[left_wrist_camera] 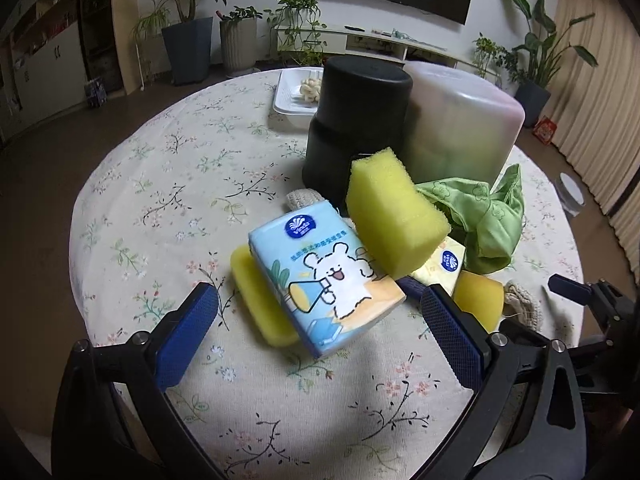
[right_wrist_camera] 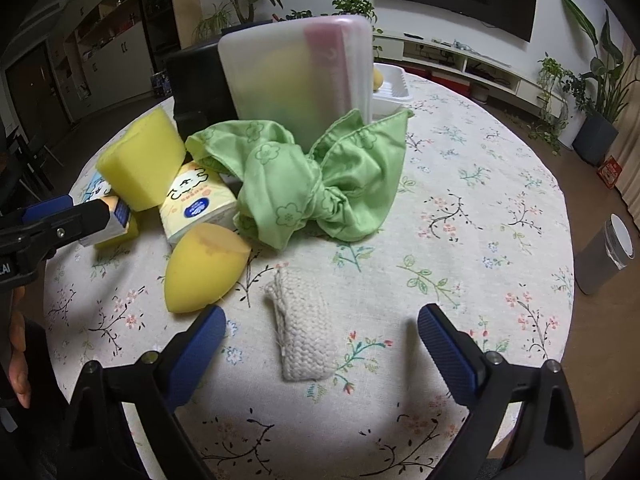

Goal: Organize soft objects
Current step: 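Grasp the blue tissue pack with the left gripper while the right gripper grasps the woven scrub pad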

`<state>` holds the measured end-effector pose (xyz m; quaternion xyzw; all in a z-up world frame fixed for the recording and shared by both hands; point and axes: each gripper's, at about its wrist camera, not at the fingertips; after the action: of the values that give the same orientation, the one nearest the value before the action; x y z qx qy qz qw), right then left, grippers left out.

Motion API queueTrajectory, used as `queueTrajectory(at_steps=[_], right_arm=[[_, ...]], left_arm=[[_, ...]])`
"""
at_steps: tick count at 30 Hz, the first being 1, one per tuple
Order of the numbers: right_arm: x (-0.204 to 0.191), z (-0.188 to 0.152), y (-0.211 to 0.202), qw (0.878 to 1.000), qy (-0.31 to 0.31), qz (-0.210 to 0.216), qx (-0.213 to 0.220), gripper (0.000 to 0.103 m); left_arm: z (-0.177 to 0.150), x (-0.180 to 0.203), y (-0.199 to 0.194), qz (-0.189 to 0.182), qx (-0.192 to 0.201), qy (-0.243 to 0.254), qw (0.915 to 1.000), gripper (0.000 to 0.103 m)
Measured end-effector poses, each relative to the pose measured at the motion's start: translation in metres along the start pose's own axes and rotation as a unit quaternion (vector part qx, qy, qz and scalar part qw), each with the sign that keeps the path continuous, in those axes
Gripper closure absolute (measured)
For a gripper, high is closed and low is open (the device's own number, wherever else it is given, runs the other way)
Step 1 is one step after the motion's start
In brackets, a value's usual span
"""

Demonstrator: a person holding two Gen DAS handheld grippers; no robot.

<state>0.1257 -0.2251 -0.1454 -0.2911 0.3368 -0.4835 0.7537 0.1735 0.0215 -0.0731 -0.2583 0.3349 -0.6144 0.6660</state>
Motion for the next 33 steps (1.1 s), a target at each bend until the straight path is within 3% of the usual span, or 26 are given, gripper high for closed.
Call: queueTrajectory(at_steps=[4, 14, 15, 17, 19, 23, 25, 27, 33], right_arm=[[-0.002, -0.001, 0.001, 1.0, -0.003, -0.002, -0.001, 0.008], [-0.01, -0.003, 0.007, 1.0, -0.011, -0.002, -0.012, 0.026], [-0.011, -0.003, 0.007, 1.0, -0.011, -0.003, -0.011, 0.028], [-0.012, -0.003, 0.007, 1.0, -0.01, -0.003, -0.01, 0.032], [-0.013, -0.003, 0.006, 1.0, -0.009, -0.004, -0.009, 0.036], [-0.014, -0.003, 0.005, 1.0, -0.011, -0.004, -0.007, 0.048], [-0.013, -0.003, 0.003, 1.0, -0.011, -0.004, -0.005, 0.057], [-0.012, -0.003, 0.002, 1.0, -0.01, -0.004, -0.003, 0.075], [-0.012, -0.002, 0.001, 1.0, -0.01, 0.0, -0.001, 0.077]], left_arm=[[0.0, 0.003, 0.004, 0.01, -0.005, 0.002, 0.9999, 0.0], [-0.001, 0.002, 0.01, 0.026, -0.012, -0.003, 0.9996, 0.002], [-0.002, 0.002, 0.01, 0.024, -0.012, -0.005, 0.9996, 0.005], [-0.003, 0.002, 0.011, 0.017, -0.016, -0.007, 0.9997, 0.023], [-0.004, 0.003, 0.011, 0.019, -0.019, -0.005, 0.9996, 0.033], [-0.004, 0.001, 0.009, 0.027, -0.016, -0.008, 0.9995, 0.048], [-0.005, -0.003, 0.008, 0.028, -0.015, -0.013, 0.9994, 0.051], [-0.005, -0.005, 0.007, 0.027, -0.014, -0.016, 0.9994, 0.051], [-0.006, -0.005, 0.002, 0.028, -0.005, -0.016, 0.9995, 0.052]])
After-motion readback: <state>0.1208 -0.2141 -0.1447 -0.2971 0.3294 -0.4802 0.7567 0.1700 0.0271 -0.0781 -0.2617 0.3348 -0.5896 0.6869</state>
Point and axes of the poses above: each gripper's, at about its wrist camera, not at the fingertips, and y roughly the way its jaws point, x to its right, z to its top, and after that the axes turned 15 degrees about z, right-handed
